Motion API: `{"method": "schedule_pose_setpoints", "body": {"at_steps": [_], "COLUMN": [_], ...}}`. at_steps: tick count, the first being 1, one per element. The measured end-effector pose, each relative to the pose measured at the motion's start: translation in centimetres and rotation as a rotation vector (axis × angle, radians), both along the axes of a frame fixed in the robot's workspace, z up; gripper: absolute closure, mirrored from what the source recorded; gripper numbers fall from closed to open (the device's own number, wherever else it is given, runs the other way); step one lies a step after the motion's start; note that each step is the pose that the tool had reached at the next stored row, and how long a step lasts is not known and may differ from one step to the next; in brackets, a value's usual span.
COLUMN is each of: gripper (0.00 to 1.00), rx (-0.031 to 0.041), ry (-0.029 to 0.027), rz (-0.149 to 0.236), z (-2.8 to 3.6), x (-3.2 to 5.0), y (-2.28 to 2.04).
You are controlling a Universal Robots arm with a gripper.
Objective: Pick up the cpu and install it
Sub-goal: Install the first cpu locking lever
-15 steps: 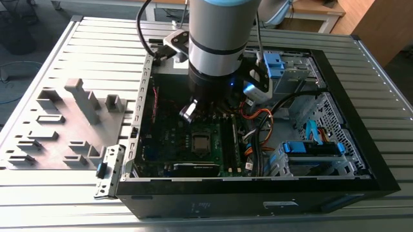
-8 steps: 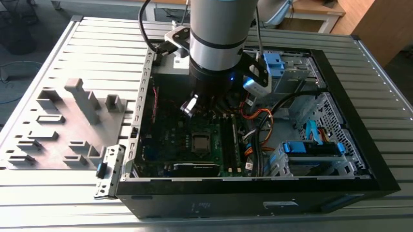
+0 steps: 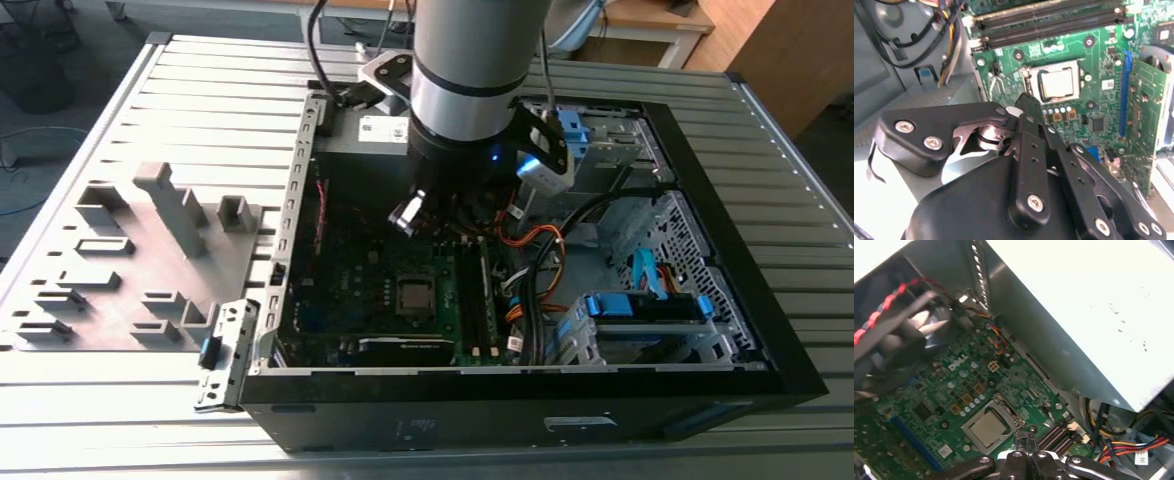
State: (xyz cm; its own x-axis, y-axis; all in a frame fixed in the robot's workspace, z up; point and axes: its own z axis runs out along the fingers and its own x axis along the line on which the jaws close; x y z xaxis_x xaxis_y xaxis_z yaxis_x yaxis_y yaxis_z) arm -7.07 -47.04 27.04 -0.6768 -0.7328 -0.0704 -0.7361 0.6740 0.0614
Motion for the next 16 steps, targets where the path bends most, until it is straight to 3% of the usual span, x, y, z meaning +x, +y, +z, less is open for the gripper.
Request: {"method": "schedule_pose_setpoints", "body": {"at_steps": [8, 13, 16], "gripper": [0.89, 0.89, 0.89], "rx": [0.0, -0.0001, 0.0053], "ry": [-0.0001, 0.0, -0.0001], "rz": [0.003, 0.036, 0.068], "z": [-0.15, -0.33, -0.37], "x": [0.83, 0.87, 0.88], "y": [1.03, 1.18, 1.18]}}
